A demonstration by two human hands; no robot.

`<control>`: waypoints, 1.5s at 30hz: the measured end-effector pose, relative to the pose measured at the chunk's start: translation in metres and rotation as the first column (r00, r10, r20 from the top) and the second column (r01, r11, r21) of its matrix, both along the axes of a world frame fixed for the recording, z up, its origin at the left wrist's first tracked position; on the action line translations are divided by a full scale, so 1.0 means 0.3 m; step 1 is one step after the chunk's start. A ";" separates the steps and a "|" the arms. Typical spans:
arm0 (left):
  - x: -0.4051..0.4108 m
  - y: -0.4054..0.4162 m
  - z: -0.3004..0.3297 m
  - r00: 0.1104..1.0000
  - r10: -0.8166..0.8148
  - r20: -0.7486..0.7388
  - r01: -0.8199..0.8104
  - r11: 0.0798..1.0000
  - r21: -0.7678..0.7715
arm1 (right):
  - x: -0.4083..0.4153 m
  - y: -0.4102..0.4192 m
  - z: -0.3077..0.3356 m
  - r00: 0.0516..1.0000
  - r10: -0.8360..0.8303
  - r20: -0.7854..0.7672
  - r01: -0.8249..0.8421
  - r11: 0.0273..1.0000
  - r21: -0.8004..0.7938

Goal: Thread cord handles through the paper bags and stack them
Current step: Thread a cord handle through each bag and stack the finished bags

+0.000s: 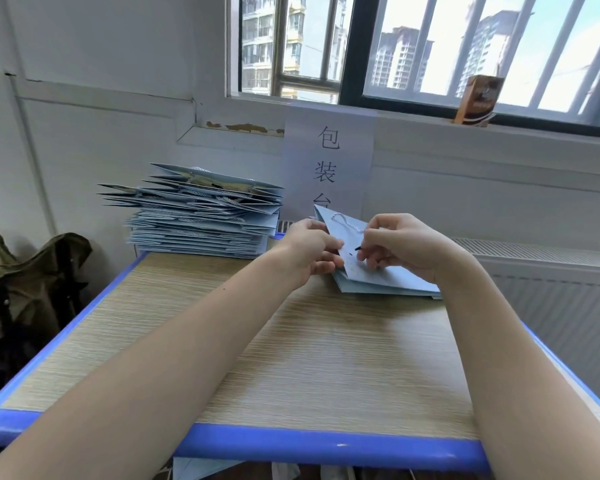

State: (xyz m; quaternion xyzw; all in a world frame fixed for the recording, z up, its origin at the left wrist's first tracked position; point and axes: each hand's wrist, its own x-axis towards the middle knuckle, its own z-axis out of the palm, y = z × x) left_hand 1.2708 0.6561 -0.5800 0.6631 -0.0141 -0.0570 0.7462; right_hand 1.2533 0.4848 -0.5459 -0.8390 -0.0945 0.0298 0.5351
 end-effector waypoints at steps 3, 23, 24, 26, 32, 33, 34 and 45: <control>-0.001 -0.001 0.007 0.999 0.037 0.007 -0.036 0.998 -0.050 | 0.006 -0.006 -0.006 0.998 0.011 0.056 -0.013 0.999 0.039; -0.045 -0.010 0.002 0.787 -0.080 0.611 -0.254 0.861 0.440 | 0.057 0.054 -0.071 0.969 -0.115 0.218 -0.009 0.867 0.499; -0.035 -0.005 -0.011 0.797 -0.107 0.595 -0.280 0.807 0.520 | 0.062 0.067 -0.087 0.968 -0.132 0.211 0.020 0.887 0.461; -0.016 0.004 -0.038 0.822 -0.145 0.551 -0.328 0.672 0.664 | 0.071 0.092 -0.113 0.967 -0.146 0.210 0.062 0.931 0.360; 0.023 0.038 -0.050 0.822 -0.044 0.568 -0.499 0.423 0.756 | 0.094 0.114 -0.126 0.913 -0.257 0.315 0.164 0.941 0.295; 0.016 0.040 -0.044 0.815 -0.039 0.579 -0.525 0.373 0.765 | 0.095 0.116 -0.122 0.906 -0.261 0.333 0.157 0.938 0.310; 0.007 0.037 -0.036 0.807 -0.034 0.589 -0.547 0.331 0.769 | 0.095 0.118 -0.120 0.907 -0.259 0.333 0.143 0.932 0.335; 0.032 0.012 -0.050 0.732 -0.060 0.678 -0.591 0.439 0.677 | 0.110 0.108 -0.128 0.894 -0.300 0.333 0.164 0.911 0.378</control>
